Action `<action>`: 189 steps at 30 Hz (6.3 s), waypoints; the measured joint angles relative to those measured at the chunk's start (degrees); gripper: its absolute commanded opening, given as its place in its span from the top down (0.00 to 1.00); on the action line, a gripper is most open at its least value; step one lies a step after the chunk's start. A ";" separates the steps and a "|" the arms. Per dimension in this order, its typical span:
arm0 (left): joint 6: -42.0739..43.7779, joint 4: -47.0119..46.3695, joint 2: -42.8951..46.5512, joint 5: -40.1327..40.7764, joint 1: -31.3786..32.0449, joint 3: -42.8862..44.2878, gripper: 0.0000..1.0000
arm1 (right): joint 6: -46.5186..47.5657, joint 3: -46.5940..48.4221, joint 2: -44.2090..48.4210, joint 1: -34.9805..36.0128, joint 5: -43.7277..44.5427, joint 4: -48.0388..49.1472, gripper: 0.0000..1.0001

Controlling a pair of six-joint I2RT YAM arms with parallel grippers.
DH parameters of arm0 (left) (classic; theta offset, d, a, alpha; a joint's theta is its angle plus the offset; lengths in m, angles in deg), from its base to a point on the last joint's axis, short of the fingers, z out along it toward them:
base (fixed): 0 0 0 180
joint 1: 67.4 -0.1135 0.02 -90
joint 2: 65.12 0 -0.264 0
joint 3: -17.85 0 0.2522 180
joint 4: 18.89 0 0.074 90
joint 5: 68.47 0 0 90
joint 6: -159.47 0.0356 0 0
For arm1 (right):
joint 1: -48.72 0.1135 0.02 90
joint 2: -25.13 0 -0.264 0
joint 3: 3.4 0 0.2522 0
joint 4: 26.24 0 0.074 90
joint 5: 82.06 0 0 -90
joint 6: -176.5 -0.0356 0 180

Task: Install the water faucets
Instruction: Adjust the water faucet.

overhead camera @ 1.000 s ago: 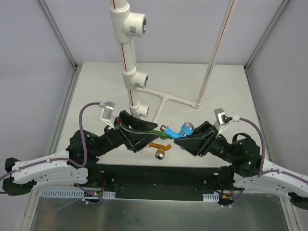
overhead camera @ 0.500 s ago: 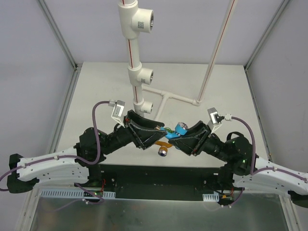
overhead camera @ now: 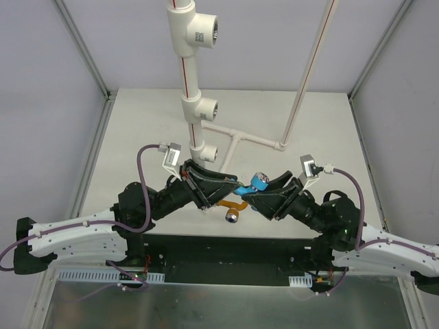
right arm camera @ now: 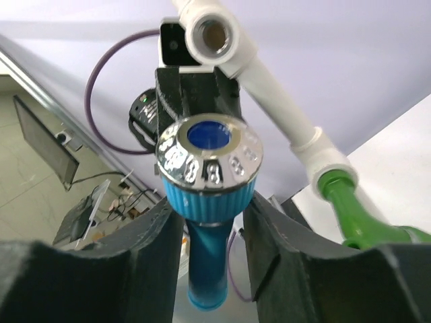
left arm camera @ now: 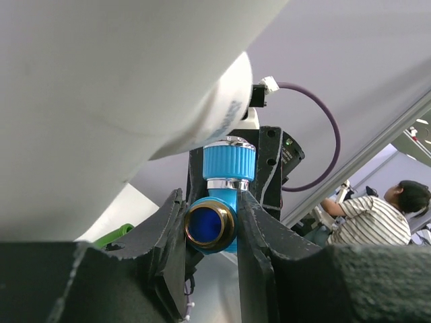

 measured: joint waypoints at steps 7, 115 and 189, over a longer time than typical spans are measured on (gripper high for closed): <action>-0.04 -2.97 -0.02 1.27 0.00 -1.88 1.00 | -0.37 -2.25 -0.90 0.00 3.61 6.40 0.51; 4.26 -9.60 -3.87 4.09 0.00 -1.57 1.00 | -0.22 -2.69 -5.09 2.05 10.69 12.37 1.00; 2.56 -2.01 -0.94 2.56 0.00 -1.53 0.78 | 6.67 3.85 9.07 2.36 18.67 -14.47 1.00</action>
